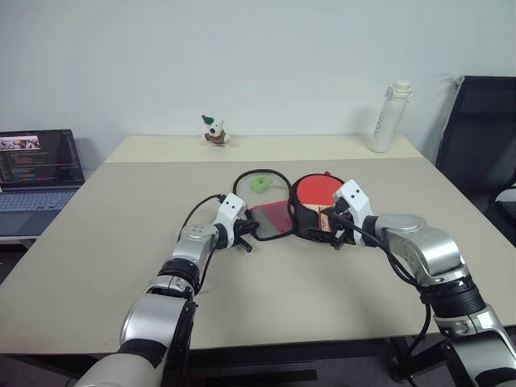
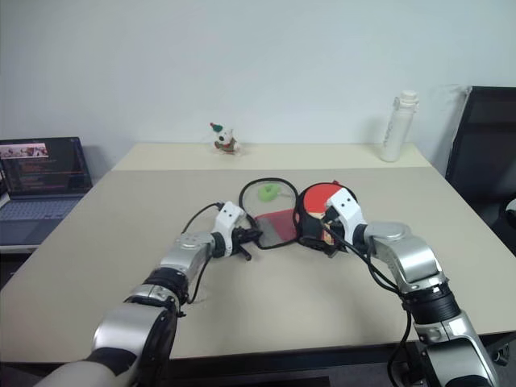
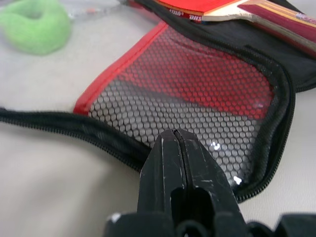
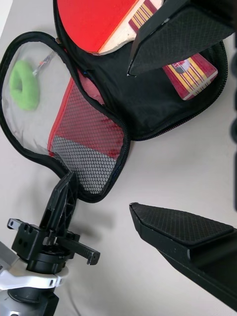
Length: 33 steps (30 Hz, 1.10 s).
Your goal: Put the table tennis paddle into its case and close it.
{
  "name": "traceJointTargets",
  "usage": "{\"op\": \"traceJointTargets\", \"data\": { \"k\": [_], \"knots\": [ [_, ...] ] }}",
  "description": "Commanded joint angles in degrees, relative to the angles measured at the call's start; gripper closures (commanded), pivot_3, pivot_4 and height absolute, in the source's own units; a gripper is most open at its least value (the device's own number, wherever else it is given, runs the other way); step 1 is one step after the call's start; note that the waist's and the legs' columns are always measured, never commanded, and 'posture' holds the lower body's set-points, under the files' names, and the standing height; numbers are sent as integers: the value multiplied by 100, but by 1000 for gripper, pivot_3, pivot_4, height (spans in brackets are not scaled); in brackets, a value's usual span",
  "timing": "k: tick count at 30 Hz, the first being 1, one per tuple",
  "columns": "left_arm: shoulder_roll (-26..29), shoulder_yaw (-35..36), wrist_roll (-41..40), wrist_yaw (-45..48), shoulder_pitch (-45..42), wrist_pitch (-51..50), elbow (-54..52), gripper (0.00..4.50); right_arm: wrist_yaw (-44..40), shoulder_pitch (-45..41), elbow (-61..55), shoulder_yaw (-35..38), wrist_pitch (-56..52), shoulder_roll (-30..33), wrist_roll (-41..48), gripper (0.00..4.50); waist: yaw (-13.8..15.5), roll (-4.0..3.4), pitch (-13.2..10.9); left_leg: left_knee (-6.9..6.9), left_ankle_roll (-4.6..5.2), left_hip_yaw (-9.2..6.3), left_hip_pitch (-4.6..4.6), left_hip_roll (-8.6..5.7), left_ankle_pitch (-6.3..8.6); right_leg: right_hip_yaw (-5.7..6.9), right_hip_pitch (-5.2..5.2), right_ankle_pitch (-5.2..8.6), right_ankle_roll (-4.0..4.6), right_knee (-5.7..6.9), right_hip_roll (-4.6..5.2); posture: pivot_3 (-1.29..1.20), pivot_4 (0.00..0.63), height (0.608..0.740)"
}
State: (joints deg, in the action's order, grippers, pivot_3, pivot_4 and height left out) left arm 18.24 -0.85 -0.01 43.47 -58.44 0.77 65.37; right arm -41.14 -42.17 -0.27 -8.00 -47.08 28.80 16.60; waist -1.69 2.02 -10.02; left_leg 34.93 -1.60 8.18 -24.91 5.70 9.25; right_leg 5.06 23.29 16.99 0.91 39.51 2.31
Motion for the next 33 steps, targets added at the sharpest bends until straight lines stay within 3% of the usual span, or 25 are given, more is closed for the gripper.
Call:
{"op": "traceJointTargets", "data": {
  "k": [1, 10, 23, 33],
  "knots": [
    [226, -72, 233, -320, -113, 131, 44, 4490, -19, 52, -248, 147, 18, 128, 20, 0, -3, 0, 0, 0, 0, 0, 0, 0, 0, -1, 0, 0, 0, 0, 0, 0, 150, 740],
    [379, 7, 263, -580, 61, -47, 11, 4490, -128, 173, -482, 176, -130, 219, 161, 0, 4, 0, 0, 3, 0, -3, 0, 0, 0, 1, -1, 0, 0, 4, 0, 0, 150, 740],
    [-560, 602, -145, -1273, -297, -210, 609, 4490, -121, 338, -937, 292, -404, 346, 371, 0, 100, 5, 3, 21, 11, -21, 1, -7, 6, 12, -9, 0, 0, 25, 5, 0, 150, 740],
    [-869, 836, -363, -860, -1001, -89, 671, 4490, 33, 556, -1181, 474, -601, 425, 433, 0, 153, 7, 1, 22, 4, -21, 0, -7, 2, 14, -8, 0, 0, 27, 4, 0, 150, 740]
  ]
}}
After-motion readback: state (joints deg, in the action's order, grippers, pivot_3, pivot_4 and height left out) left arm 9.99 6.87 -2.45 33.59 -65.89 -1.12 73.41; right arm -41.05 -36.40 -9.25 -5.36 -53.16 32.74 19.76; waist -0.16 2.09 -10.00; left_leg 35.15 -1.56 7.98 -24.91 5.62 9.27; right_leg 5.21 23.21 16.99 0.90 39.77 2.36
